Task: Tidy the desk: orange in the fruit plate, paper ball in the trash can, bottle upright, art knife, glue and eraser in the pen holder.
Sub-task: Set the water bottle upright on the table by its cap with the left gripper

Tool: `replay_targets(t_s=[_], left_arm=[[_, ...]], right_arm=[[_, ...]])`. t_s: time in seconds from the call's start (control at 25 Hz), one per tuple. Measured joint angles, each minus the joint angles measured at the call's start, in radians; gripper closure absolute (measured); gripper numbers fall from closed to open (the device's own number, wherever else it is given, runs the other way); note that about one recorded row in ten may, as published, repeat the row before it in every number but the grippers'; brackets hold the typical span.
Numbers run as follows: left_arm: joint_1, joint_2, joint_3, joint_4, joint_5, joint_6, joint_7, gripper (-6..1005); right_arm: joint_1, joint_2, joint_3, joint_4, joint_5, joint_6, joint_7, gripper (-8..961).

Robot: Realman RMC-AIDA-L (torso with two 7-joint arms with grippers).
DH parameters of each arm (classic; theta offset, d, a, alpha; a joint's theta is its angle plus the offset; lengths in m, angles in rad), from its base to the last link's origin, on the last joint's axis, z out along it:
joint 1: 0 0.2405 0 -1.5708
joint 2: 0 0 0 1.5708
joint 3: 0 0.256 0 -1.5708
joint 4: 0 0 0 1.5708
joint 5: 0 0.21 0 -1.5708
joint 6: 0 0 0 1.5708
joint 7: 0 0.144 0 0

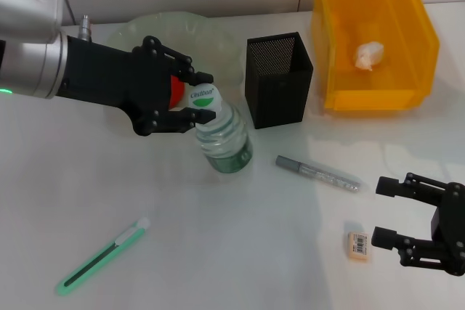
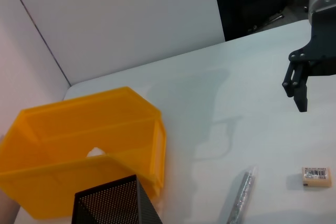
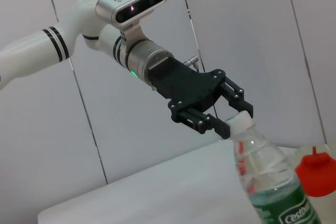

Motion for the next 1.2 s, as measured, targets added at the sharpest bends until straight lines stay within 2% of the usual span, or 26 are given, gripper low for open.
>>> replay_targets(t_s=[0.64, 1.2], left_arm=[[0.006, 0.008, -0.060, 0.006, 0.004, 0.002, -0.052, 547], [0.027, 0.031, -0.123, -0.014, 0.015, 0.006, -0.077, 543]], right_arm=[[0.001, 0.002, -0.002, 0.000, 0.000, 0.000, 0.001, 155], [0.008, 0.005, -0.004, 0.000, -0.004, 0.001, 0.002, 155]])
